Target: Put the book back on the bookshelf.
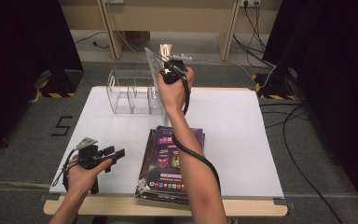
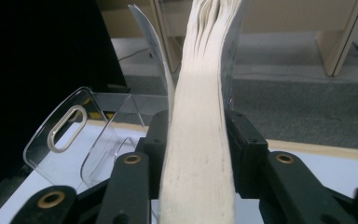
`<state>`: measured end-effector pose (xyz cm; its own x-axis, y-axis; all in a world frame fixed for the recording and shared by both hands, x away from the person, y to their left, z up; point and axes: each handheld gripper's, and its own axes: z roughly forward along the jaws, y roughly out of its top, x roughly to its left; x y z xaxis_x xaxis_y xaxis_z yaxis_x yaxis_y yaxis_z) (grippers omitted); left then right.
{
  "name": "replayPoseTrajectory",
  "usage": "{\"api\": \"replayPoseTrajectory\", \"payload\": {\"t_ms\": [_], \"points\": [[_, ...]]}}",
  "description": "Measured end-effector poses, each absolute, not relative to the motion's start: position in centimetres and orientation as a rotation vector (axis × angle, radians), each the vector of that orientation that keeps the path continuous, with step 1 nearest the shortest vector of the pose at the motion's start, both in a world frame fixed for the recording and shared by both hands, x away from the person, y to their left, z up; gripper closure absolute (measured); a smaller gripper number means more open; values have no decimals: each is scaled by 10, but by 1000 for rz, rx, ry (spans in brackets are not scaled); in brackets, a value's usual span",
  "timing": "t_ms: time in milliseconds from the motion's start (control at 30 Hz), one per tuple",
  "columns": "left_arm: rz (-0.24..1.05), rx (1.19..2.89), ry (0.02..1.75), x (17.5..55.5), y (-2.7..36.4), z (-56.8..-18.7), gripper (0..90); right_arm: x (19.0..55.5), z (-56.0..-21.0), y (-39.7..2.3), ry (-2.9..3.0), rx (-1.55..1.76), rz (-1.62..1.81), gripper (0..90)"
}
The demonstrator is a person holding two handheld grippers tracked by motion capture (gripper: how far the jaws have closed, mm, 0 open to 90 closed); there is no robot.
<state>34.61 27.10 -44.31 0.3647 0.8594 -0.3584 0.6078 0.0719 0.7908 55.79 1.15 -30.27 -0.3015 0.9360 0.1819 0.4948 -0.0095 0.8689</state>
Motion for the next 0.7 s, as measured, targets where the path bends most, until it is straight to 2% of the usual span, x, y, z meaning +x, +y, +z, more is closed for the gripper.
{"api": "replayPoseTrajectory", "payload": {"t_ms": [233,400,700], "points": [[313,1633,1335,347,271,-444,426,566,-302,15,1875,1494,1195,636],[315,1634,1338,347,272,-445,426,574,-304,17,1921,1524,1116,730],[305,1636,1339,347,271,-447,426,568,-311,26,1824,1431,1110,744]]}}
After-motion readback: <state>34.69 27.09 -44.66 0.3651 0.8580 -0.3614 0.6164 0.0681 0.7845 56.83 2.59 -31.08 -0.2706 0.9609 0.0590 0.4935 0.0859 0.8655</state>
